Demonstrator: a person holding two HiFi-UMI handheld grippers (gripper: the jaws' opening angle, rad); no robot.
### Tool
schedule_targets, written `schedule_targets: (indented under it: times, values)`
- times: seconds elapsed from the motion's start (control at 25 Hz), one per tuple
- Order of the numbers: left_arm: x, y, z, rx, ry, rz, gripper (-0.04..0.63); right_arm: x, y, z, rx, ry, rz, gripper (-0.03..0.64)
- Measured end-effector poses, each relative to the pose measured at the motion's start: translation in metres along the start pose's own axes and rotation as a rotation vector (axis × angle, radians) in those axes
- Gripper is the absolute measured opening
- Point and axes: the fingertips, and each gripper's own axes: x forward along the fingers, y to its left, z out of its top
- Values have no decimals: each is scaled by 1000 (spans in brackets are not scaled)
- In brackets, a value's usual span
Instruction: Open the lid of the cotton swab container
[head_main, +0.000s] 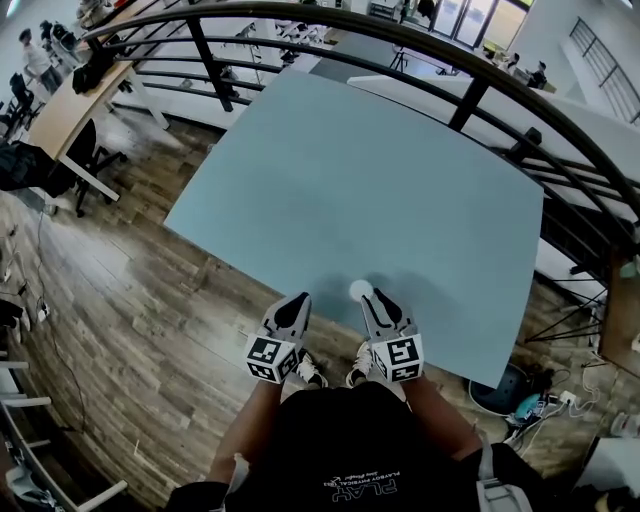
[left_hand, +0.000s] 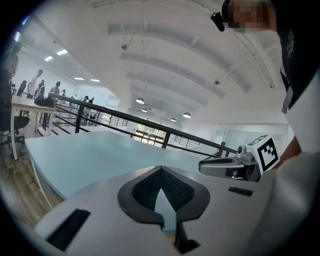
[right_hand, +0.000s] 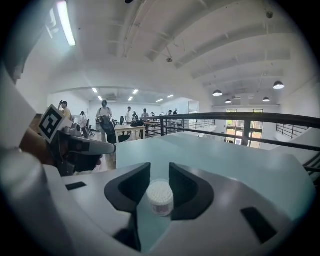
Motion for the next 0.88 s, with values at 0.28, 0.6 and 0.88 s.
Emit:
schedule_targets:
  times: [0.28, 0.6, 0.88]
  values:
    - [3, -1, -11, -14, 21, 30, 12, 6, 1, -32, 6, 74, 44, 202]
    - [3, -5, -25, -11, 61, 48, 12, 21, -1, -68, 24, 141, 56, 268]
    - [1, 3, -28, -20, 73, 66, 12, 42, -2, -85, -7, 183, 88, 290]
